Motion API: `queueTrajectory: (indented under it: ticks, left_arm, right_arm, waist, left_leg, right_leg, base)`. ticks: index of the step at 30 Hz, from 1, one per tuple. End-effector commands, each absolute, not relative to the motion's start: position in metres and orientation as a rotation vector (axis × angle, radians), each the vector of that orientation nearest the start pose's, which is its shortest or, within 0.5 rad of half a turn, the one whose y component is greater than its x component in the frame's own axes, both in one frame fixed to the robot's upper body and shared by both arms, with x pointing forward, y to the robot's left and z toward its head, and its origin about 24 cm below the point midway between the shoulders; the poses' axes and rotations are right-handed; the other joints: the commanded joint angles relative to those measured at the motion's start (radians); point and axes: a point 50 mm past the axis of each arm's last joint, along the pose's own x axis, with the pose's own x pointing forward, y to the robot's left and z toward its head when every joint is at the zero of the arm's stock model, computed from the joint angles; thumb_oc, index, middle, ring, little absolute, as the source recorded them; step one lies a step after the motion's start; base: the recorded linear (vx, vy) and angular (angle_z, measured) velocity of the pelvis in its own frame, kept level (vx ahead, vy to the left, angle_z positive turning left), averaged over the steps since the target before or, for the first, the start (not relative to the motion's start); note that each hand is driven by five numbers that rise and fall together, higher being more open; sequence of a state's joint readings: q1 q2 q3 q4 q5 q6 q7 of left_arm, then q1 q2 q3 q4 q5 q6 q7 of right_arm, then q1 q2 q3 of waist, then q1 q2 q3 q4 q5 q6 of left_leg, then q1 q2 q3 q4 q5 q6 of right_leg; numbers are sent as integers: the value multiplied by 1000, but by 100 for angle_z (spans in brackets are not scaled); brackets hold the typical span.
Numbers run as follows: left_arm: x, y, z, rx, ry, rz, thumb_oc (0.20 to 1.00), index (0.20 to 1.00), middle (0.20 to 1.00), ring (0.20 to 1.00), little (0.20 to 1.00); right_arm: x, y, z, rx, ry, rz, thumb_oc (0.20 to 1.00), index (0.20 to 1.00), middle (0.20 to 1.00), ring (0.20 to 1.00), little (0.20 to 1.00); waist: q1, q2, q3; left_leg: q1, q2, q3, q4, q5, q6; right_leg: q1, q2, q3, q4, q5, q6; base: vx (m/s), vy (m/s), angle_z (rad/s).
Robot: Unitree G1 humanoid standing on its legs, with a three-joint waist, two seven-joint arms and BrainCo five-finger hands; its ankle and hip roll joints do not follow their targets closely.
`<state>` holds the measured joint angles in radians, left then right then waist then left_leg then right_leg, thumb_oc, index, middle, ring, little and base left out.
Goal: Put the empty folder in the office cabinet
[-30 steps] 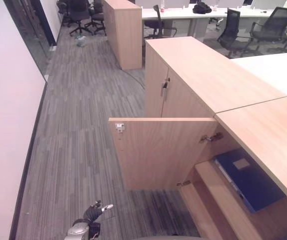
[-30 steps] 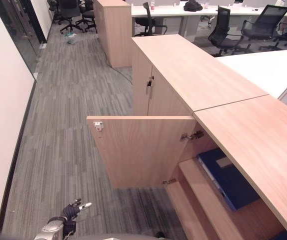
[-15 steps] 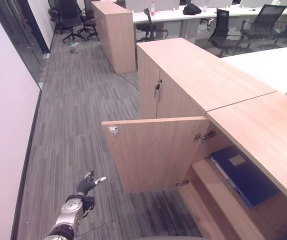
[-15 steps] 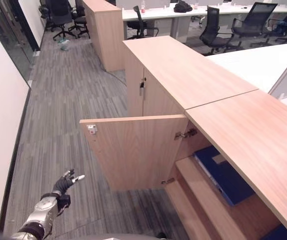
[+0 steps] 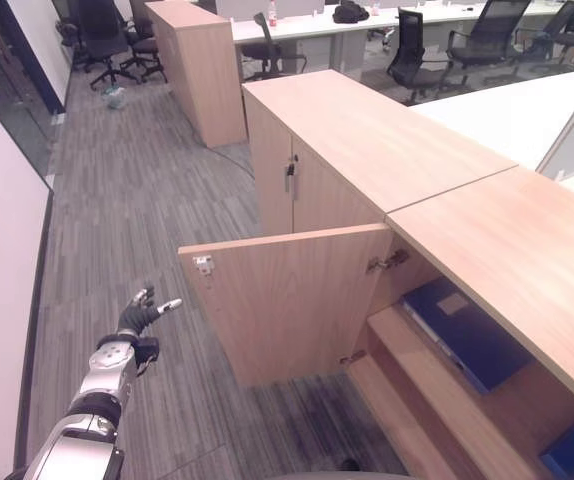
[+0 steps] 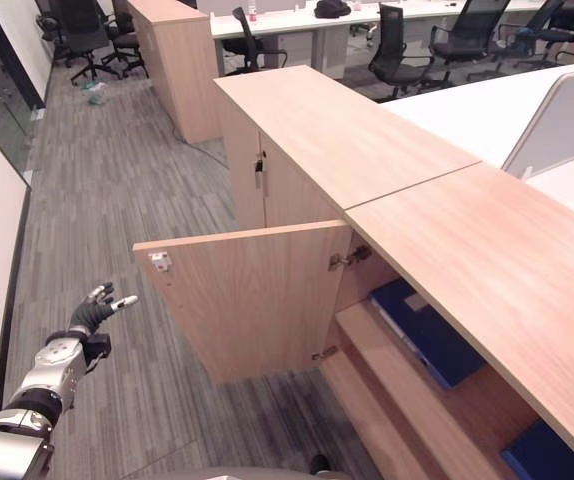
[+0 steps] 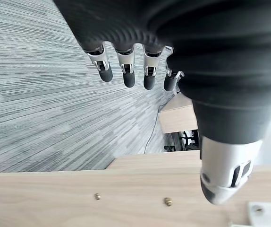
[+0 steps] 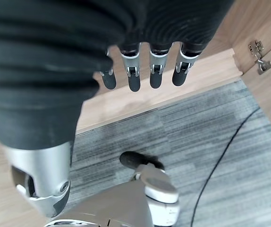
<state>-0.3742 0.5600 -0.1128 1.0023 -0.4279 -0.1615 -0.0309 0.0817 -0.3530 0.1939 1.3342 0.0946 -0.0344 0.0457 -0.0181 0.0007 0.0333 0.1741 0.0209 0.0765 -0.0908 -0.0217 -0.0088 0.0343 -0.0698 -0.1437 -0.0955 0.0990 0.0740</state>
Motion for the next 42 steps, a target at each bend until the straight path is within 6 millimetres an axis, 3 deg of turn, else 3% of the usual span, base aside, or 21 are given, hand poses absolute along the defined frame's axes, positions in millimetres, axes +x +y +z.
queueTrajectory:
  ticks: [1, 13, 22, 34, 38, 39, 42]
  left_arm:
    - [302, 333, 29, 178, 284, 310, 1000, 1000, 1000, 1000, 1000]
    - [326, 328, 56, 242, 245, 264, 1000, 1000, 1000, 1000, 1000]
    - [339, 320, 72, 279, 206, 219, 1000, 1000, 1000, 1000, 1000]
    - [358, 271, 72, 369, 179, 10, 1000, 1000, 1000, 1000, 1000]
    - [357, 236, 59, 380, 167, -123, 1000, 1000, 1000, 1000, 1000]
    - [350, 220, 48, 378, 170, -195, 1000, 1000, 1000, 1000, 1000]
    - [337, 198, 34, 366, 174, -295, 1000, 1000, 1000, 1000, 1000]
  right_arm:
    - [37, -290, -154, -386, 1406, -57, 1000, 1000, 1000, 1000, 1000]
    - [43, -289, -153, -377, 1386, -43, 1000, 1000, 1000, 1000, 1000]
    - [46, -284, -154, -392, 1380, -9, 1000, 1000, 1000, 1000, 1000]
    - [51, -278, -156, -411, 1365, 35, 1000, 1000, 1000, 1000, 1000]
    - [48, -276, -157, -406, 1372, 38, 1000, 1000, 1000, 1000, 1000]
    - [48, -276, -157, -398, 1371, 27, 1000, 1000, 1000, 1000, 1000]
    - [48, -274, -158, -368, 1368, 6, 1000, 1000, 1000, 1000, 1000]
  waist:
    - [-20, -17, -17]
    - [-52, -42, -16]
    - [-62, -89, -12]
    - [-74, -103, -9]
    - [-63, -98, -2]
    - [-56, -93, 2]
    - [-46, -84, 10]
  left_leg:
    - [-55, 31, 22, 4, -9, -72]
    - [-58, 38, 50, 4, -18, -70]
    - [-47, 54, 92, 4, -31, -65]
    - [-18, 50, 111, 4, -54, -56]
    - [-22, 42, 92, 4, -56, -52]
    - [-25, 38, 84, 4, -56, -49]
    - [-32, 31, 70, 4, -54, -45]
  right_leg:
    - [114, -50, -7, 8, -106, 101]
    - [89, -48, 27, 13, -95, 108]
    - [67, -32, 73, 19, -82, 113]
    - [74, -32, 83, 25, -86, 117]
    - [80, -40, 67, 25, -89, 116]
    - [82, -44, 59, 26, -91, 116]
    - [83, -49, 46, 31, -93, 113]
  base:
    - [26, 25, -4]
    - [16, 21, -9]
    - [26, -5, -21]
    - [32, 13, -9]
    - [-2, 25, 8]
    - [-23, 32, 9]
    - [-20, 35, 14]
